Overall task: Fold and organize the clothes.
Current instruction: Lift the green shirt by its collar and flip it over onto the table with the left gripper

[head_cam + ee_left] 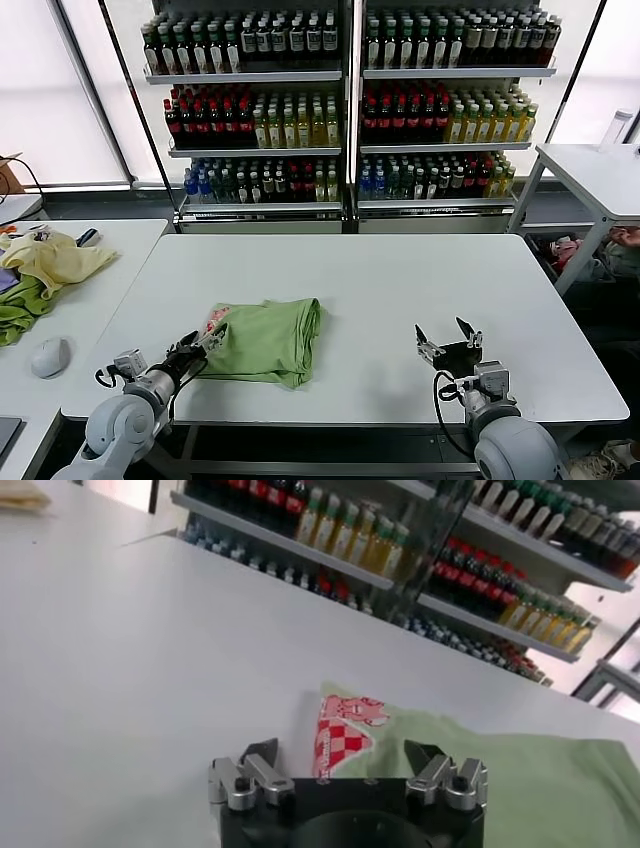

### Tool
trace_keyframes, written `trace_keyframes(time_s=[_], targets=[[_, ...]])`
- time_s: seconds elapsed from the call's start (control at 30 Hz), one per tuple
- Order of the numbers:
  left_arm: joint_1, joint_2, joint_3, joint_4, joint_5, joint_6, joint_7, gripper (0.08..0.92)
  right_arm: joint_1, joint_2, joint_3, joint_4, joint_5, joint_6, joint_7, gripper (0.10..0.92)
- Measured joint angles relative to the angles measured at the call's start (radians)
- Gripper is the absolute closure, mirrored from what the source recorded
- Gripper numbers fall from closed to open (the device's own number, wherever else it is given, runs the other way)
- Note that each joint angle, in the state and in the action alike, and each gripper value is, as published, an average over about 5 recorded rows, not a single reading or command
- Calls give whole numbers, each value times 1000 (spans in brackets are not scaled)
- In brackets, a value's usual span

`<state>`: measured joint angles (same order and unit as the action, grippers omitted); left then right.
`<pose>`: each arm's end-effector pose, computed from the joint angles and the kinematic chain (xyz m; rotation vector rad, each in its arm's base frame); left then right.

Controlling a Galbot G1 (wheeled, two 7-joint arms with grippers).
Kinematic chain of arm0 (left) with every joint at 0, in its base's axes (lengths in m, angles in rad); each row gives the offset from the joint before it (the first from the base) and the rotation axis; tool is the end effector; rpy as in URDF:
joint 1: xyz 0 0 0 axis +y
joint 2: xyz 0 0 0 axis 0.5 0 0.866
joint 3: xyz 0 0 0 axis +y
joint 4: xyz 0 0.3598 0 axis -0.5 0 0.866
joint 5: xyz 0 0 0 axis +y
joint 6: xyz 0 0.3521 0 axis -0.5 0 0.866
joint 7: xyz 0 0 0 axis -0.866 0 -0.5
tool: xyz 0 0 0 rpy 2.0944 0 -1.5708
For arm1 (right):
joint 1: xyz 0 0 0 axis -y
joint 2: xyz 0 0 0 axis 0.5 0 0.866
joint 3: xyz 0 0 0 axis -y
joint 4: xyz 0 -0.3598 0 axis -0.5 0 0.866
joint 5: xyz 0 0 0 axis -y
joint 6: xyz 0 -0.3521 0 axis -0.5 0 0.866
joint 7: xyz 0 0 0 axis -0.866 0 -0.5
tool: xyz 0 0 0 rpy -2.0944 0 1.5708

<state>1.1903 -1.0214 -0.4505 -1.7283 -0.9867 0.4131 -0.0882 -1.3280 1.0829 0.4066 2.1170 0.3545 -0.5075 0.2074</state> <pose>0.3043 0.1374 -0.3197 -0.1852 -2.5843 0.5332 0.2392 -0.0519 -0.2488 0.1532 -2.8155 0.2372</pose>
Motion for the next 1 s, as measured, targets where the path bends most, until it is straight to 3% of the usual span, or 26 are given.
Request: trace_keyframes(time_s=[0.17, 0.8, 1.0], targets=[[7, -11, -10, -3, -59, 12, 45, 251, -11, 0, 9, 10, 0, 0, 0, 203], [-16, -90, -57, 28, -258, 12, 88, 799, -51, -10, 38, 37, 2, 1, 0, 203], [-23, -115, -63, 42, -300, 11, 92, 880, -57, -15, 44, 43, 4, 0, 0, 203]])
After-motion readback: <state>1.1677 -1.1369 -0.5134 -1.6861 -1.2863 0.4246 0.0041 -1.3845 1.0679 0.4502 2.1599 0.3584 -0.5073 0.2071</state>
